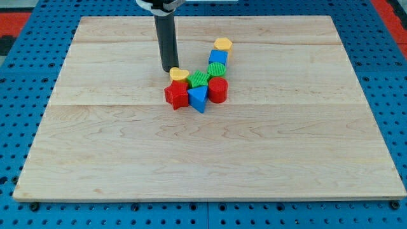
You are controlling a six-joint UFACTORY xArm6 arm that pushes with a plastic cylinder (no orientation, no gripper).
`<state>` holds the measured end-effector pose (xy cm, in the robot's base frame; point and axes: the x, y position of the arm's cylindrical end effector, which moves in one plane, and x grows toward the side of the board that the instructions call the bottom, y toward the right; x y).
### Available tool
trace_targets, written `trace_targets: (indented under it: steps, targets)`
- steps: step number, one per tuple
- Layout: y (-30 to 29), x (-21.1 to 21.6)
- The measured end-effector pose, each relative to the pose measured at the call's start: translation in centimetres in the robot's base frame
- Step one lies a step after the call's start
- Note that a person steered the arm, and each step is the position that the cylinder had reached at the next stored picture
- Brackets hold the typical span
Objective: Push the hexagon to the right side of the board
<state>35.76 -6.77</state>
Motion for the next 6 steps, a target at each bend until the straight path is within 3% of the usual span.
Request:
trace_targets:
  steps: [1,3,4,5,6]
  targets:
    - [0.0,-3.5]
    - [6.9,-6.8]
    - [14.6,-6.1]
    - [17.0,-5.7]
    - [15.2,-4.8]
